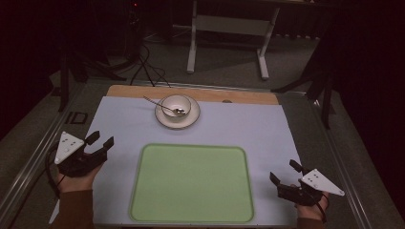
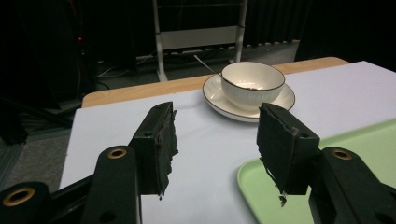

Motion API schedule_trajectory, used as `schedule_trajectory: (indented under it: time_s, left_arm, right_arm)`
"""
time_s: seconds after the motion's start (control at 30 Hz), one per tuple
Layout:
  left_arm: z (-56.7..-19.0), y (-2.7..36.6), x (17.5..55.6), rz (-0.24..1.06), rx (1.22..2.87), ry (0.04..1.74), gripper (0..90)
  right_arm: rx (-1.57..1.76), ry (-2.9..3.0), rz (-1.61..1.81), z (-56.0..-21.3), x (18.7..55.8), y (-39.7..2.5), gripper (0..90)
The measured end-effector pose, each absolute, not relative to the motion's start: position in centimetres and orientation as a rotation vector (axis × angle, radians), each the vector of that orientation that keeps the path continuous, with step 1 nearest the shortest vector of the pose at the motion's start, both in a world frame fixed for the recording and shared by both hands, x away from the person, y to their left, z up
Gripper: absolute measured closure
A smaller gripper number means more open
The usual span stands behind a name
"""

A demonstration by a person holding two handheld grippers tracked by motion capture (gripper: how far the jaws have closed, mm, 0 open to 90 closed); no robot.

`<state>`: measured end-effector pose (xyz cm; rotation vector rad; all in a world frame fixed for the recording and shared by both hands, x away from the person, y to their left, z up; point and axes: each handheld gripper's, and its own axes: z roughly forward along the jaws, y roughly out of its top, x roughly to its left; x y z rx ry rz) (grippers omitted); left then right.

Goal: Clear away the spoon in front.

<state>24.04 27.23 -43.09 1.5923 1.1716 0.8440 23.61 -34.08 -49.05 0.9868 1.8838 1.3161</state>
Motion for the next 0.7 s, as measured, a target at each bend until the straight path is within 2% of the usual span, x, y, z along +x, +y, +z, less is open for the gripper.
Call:
schedule_trajectory:
  time_s: [0.7]
  left_arm:
    - [-44.2, 24.5, 29.8, 0.822, 1.672, 1.11, 46.1]
  right_arm:
    - [0.987, 1.877, 1.32, -49.0, 23.5, -34.2, 12.2]
